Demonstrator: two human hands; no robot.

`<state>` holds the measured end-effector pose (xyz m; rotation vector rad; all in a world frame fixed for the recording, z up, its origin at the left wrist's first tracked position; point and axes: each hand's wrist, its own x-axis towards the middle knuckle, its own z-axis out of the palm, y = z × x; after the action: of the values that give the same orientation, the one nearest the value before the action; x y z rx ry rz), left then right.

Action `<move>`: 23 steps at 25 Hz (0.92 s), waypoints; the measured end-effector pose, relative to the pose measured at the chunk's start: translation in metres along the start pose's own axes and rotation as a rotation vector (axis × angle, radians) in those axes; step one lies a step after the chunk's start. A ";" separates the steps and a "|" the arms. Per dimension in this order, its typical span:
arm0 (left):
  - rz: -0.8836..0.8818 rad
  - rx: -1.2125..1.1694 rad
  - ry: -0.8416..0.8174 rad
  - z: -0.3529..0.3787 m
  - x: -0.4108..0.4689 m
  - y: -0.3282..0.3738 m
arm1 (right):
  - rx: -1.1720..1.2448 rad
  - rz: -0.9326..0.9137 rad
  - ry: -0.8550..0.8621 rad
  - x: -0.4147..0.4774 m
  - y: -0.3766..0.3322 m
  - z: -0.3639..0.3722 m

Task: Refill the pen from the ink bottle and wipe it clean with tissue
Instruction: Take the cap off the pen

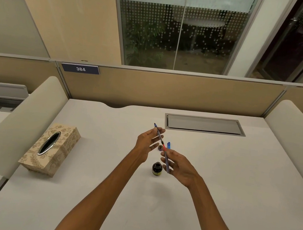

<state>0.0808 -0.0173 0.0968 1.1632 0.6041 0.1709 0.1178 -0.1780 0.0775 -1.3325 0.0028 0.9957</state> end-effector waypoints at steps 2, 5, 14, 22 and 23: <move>0.006 -0.054 0.015 -0.002 0.002 0.002 | 0.013 0.009 0.022 -0.002 0.006 -0.011; -0.011 -0.133 0.011 0.000 0.002 -0.002 | 0.166 0.013 0.061 -0.005 0.009 -0.015; -0.068 -0.168 0.005 0.008 0.000 -0.034 | 0.031 -0.167 0.254 -0.002 0.010 -0.005; -0.031 0.090 0.092 -0.019 0.000 -0.068 | -0.184 -0.284 0.470 -0.006 0.015 -0.028; -0.022 0.134 0.135 -0.025 0.002 -0.074 | -0.252 -0.291 0.476 -0.006 0.015 -0.033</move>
<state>0.0561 -0.0255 0.0233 1.2810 0.7559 0.1940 0.1224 -0.2093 0.0591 -1.7212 0.0444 0.4272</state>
